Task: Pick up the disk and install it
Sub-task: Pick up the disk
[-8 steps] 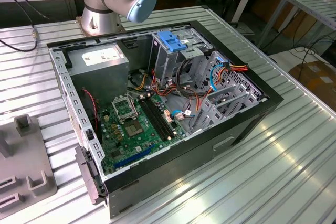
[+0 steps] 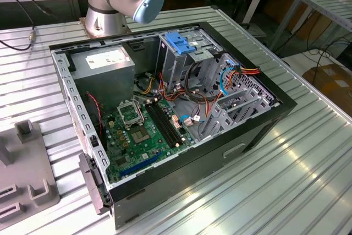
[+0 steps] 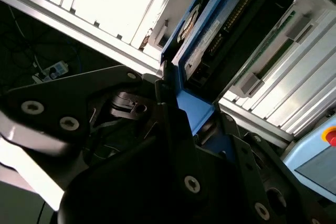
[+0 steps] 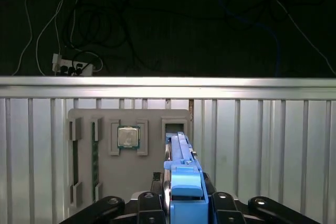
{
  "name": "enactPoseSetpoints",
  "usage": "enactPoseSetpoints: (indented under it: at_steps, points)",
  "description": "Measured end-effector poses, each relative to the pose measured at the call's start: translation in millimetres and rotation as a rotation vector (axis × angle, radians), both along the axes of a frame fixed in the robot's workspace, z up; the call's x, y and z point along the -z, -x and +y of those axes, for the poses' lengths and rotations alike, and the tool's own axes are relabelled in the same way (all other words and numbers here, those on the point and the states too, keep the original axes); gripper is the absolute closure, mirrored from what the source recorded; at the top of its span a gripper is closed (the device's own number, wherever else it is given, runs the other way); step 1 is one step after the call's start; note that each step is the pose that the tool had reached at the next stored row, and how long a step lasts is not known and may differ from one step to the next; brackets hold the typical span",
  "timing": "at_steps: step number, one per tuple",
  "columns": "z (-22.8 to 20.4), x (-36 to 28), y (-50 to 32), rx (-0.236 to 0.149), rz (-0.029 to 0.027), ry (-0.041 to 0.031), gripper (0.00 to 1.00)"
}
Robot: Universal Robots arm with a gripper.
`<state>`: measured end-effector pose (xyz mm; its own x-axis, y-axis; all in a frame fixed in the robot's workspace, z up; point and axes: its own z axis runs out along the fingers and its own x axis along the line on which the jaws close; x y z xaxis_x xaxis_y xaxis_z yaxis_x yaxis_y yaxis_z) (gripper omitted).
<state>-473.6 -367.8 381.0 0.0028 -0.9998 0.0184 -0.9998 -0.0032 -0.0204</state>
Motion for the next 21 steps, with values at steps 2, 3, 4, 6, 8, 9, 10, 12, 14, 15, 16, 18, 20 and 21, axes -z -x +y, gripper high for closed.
enactPoseSetpoints:
  at_steps: [2,3,4,6,8,9,10,12,14,15,16,18,20,21]
  points:
    - [0.0,-3.2,0.0,0.0,0.0001,-0.0007,0.63]
    - [0.0,-5.9,0.0,0.0,-0.0001,-0.0014,0.63]
    - [0.0,-7.4,0.0,0.0,0.0,-0.0016,0.63]
    - [0.0,-10.7,0.0,0.0,0.0001,-0.0023,0.63]
    - [0.0,-13.8,0.0,0.0,0.0,-0.003,0.63]
    - [0.0,-15.4,0.0,0.0,0.0001,-0.0034,0.63]
    - [0.0,-18.8,0.0,0.0,0.0,-0.0043,0.63]
    - [0.0,-22.8,0.0,0.0,-0.0001,-0.0055,0.63]
    - [0.0,-26.8,0.0,0.0,0.0,-0.0062,0.63]
    - [0.0,-29.3,0.0,0.0,0.0,-0.0068,0.63]
    - [0.0,-31.3,0.0,0.0,0.0,-0.0071,0.63]
    - [0.0,-36.7,0.0,0.0,0.0,-0.0074,0.63]
    - [0.0,-41.5,0.0,0.0,0.0,-0.0075,0.63]
    - [0.0,-43.9,0.0,0.0,0.0,-0.0078,0.63]
